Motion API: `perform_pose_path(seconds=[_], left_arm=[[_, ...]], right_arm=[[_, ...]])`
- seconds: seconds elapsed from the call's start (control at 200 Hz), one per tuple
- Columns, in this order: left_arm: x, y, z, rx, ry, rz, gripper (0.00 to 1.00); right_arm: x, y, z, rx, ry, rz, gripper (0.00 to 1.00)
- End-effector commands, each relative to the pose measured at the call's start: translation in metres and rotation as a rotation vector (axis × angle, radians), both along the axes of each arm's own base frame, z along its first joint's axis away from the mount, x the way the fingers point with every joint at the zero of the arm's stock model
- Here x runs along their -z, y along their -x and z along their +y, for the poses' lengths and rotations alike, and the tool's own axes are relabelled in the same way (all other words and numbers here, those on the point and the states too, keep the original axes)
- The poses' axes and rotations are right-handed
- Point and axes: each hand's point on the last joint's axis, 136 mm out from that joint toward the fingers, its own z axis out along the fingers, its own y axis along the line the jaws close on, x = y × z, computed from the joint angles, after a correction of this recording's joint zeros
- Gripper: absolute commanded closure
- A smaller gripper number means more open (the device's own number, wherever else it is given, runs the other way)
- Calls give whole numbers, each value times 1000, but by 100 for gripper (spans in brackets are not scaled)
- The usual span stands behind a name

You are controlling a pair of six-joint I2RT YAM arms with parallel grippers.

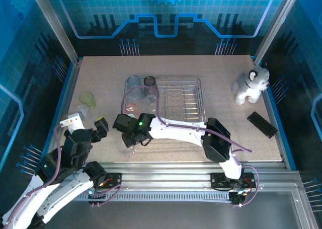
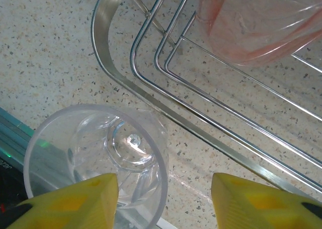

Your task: Load the cups into the dish rack

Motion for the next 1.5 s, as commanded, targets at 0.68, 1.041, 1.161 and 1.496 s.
perform_pose_path(seconds=[0.68,1.041,1.161,1.496], left_arm=[[5,3,8,-44,11,1,1],[-7,4,1,4,86,-70,1],[-17,6,-3,41,122,-118,1],[-65,2,-81,476,181,-313,0]], right_arm=[[37,1,3,-98,187,-72,85],[-33,9,14,-234,60,-156,100],[-67,13,11,-304,-36,-212,100],[-148,0,-66,-310,-372,-307,100]])
